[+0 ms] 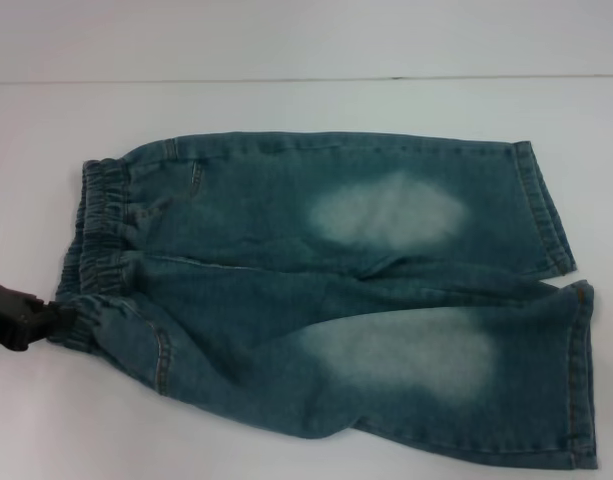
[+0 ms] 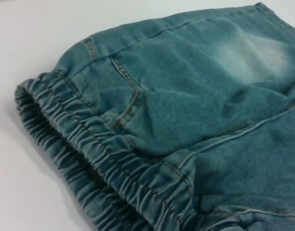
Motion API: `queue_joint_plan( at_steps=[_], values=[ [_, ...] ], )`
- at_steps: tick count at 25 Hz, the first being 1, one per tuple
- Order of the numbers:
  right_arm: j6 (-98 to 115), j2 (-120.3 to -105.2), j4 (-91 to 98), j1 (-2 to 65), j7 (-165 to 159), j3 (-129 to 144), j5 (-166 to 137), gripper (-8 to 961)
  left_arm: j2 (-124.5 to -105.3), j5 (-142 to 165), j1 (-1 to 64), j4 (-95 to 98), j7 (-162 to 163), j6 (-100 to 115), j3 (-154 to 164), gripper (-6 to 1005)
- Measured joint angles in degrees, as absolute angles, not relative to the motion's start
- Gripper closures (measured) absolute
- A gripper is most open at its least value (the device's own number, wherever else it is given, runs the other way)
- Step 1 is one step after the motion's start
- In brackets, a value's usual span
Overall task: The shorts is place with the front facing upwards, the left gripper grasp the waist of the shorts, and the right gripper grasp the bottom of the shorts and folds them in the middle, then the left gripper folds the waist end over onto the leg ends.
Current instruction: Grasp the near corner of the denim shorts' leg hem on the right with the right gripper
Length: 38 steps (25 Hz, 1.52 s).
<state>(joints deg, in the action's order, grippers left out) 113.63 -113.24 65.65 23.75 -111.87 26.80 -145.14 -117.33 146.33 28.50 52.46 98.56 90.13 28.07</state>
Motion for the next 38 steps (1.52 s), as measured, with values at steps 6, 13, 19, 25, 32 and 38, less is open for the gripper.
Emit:
queue_joint_plan(
  at_steps=[6,13,19,25,32,38],
  values=[
    [113.8,-113.1,65.7,25.6,-117.3,30.9,-149.4,29,-117.34,146.3,28.3,52.5,98.7,89.7,28.0,934],
    [113.9,-113.59,65.1,26.2,-122.5,40.0,-149.6,31,-117.52,146.4,28.0,52.4,98.4,88.4,28.0,933],
    [113.8,-115.18,65.0,26.7,-124.4,43.7,-149.7,31,-117.6,146.4,27.9,52.0,98.2,88.1,28.2,931],
    [113.2,-117.46,64.9,27.2,-126.0,45.7,-151.1,32,-117.59,146.4,27.2,52.0,98.1,88.1,28.2,927],
    [112.3,-119.24,64.9,28.1,-126.2,45.4,-155.2,33,-117.5,146.3,26.6,52.3,98.0,88.1,28.2,921],
    [111.1,-119.37,64.1,28.3,-126.7,45.3,-155.2,34,-117.5,146.5,26.4,52.3,97.5,88.1,28.2,917]
  ],
)
